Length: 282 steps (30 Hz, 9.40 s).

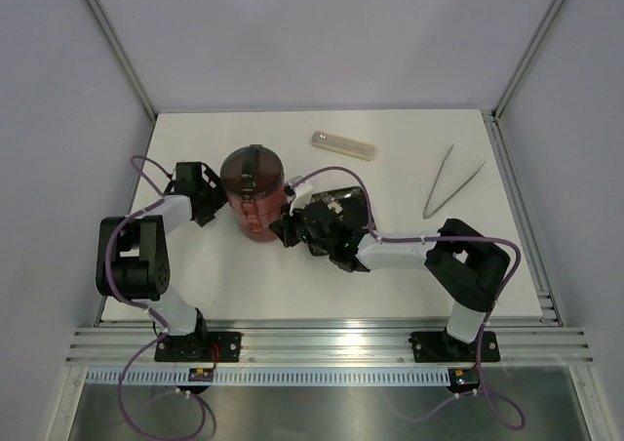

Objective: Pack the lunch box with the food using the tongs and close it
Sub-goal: Adjust the fastener in the packing box.

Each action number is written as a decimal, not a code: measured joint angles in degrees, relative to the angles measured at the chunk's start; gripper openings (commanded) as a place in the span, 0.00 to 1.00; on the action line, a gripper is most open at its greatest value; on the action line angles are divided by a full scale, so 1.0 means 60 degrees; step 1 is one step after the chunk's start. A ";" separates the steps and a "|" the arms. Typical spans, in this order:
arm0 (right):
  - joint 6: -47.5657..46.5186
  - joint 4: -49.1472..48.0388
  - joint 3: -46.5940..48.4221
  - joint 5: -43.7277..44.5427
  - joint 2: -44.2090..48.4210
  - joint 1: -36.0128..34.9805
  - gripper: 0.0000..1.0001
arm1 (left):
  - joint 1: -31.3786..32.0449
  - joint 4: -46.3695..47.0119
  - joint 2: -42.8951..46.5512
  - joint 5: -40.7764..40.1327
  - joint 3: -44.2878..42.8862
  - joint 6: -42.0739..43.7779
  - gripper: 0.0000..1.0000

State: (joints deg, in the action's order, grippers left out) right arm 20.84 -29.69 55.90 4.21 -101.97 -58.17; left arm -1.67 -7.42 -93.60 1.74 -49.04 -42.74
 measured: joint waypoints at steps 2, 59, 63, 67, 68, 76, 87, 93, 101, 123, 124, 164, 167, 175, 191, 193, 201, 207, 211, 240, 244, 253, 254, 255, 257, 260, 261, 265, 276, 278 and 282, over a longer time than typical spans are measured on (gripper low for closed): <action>-0.0004 0.0000 -0.0215 0.0248 0.0233 0.0000 0.00 | 0.0000 -0.0015 0.0007 -0.0018 0.0004 0.0000 0.86; 0.2320 1.1460 0.2193 0.1486 0.5676 0.0499 0.57 | 0.4204 -0.6145 0.8200 -0.0098 -0.0313 0.2954 0.91; 0.2331 1.1846 0.2197 0.1687 0.5825 0.0499 0.57 | 0.5657 -0.6033 0.7424 -0.1362 -0.0882 0.2852 0.88; 0.2320 1.2254 0.2200 0.1814 0.5843 0.0499 0.59 | 0.6368 -0.5836 0.6936 -0.2473 -0.1151 0.2539 0.84; 0.2317 1.2320 0.2200 0.1865 0.5843 0.0499 0.59 | 0.6455 -0.5796 0.6881 -0.2721 -0.1162 0.2463 0.83; 0.2167 1.2670 0.2342 0.2062 0.5843 0.0499 0.60 | 0.6583 -0.5275 0.6830 -0.3880 -0.1158 0.2197 0.82; 0.2062 1.2681 0.2342 0.2149 0.5843 0.0499 0.61 | 0.6692 -0.4619 0.6645 -0.3880 -0.0882 0.2186 0.76; 0.1993 1.2677 0.2342 0.2149 0.5796 0.0510 0.61 | 0.6699 -0.4605 0.6645 -0.3938 -0.0816 0.2189 0.75; 0.1832 1.2641 0.2379 0.2149 0.5504 0.0521 0.61 | 0.6699 -0.4586 0.6645 -0.4011 -0.0761 0.2197 0.66; 0.1526 1.2542 0.2524 0.2138 0.5246 0.0645 0.61 | 0.6703 -0.4251 0.7042 -0.4255 -0.0251 0.2193 0.51; 0.1515 1.2531 0.2528 0.2135 0.5238 0.0652 0.61 | 0.6710 -0.4233 0.7045 -0.4258 -0.0233 0.2193 0.50; 0.0805 1.2127 0.2703 0.1843 0.4612 0.1220 0.61 | 0.6717 -0.4768 0.6940 -0.4393 -0.0026 0.1548 0.72; 0.0780 1.2127 0.2750 0.1807 0.4590 0.1279 0.61 | 0.6717 -0.4721 0.6601 -0.4554 -0.0076 0.1727 0.66; 0.0725 1.2116 0.2805 0.1679 0.4572 0.1472 0.61 | 0.6717 -0.4244 0.6448 -0.4670 -0.0164 0.2120 0.64; 0.0554 1.2054 0.3024 0.1596 0.4197 0.1555 0.61 | 0.6736 -0.3891 0.6415 -0.4623 -0.0182 0.2306 0.29; 0.0554 1.2040 0.3024 0.1592 0.4186 0.1566 0.61 | 0.6736 -0.3898 0.6422 -0.4630 -0.0182 0.2299 0.28; 0.0557 1.1857 0.3024 0.1515 0.4175 0.1581 0.61 | 0.6736 -0.4011 0.6725 -0.4663 -0.0080 0.2106 0.28; 0.0557 1.1836 0.3024 0.1432 0.4160 0.1585 0.61 | 0.6736 -0.3920 0.7249 -0.4772 0.0382 0.1752 0.28; 0.0561 1.1806 0.3024 0.1428 0.4105 0.1603 0.61 | 0.6736 -0.3865 0.7490 -0.4870 0.0572 0.1479 0.30; 0.0739 1.1329 0.2747 0.1384 0.4014 0.1647 0.61 | 0.6739 -0.3646 0.6765 -0.4641 0.0229 0.1610 0.50; 0.0747 1.1318 0.2696 0.1381 0.4018 0.1679 0.61 | 0.6732 -0.3869 0.6765 -0.4499 0.0226 0.1603 0.51; 0.0743 1.1183 0.2696 0.1377 0.4018 0.1778 0.61 | 0.6732 -0.4528 0.6768 -0.4073 0.0215 0.1534 0.51; 0.0743 1.1169 0.2696 0.1377 0.4018 0.1781 0.61 | 0.6732 -0.4568 0.6768 -0.4044 0.0215 0.1515 0.51; 0.0743 1.1158 0.2696 0.1373 0.4018 0.1789 0.61 | 0.6732 -0.4612 0.6768 -0.4022 0.0215 0.1475 0.51; 0.0739 1.1154 0.2696 0.1373 0.4018 0.1800 0.61 | 0.6732 -0.4787 0.6768 -0.3989 0.0215 0.1384 0.52; 0.0739 1.1151 0.2696 0.1370 0.4018 0.1858 0.61 | 0.6732 -0.5253 0.6827 -0.3963 0.0138 0.1279 0.55; 0.0739 1.1143 0.2696 0.1366 0.4018 0.1883 0.61 | 0.6732 -0.5472 0.6881 -0.3967 0.0047 0.1228 0.55; 0.0736 1.1129 0.2696 0.1355 0.4018 0.1934 0.61 | 0.6732 -0.6189 0.7384 -0.3974 -0.0608 0.1067 0.47; 0.0634 1.1122 0.2696 0.1133 0.4007 0.1974 0.61 | 0.6732 -0.6360 0.7573 -0.3803 -0.1555 0.0787 0.07; 0.0594 1.1122 0.2696 0.1107 0.4003 0.1978 0.61 | 0.6732 -0.6167 0.7369 -0.3774 -0.1552 0.0790 0.05; 0.0550 1.1122 0.2699 0.1100 0.4000 0.1985 0.61 | 0.6732 -0.5450 0.7078 -0.3763 -0.1260 0.0816 0.04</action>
State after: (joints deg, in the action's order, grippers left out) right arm 24.14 37.04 72.10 10.81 -77.97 -46.26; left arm 38.72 -40.12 -51.13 -20.84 -56.60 -37.85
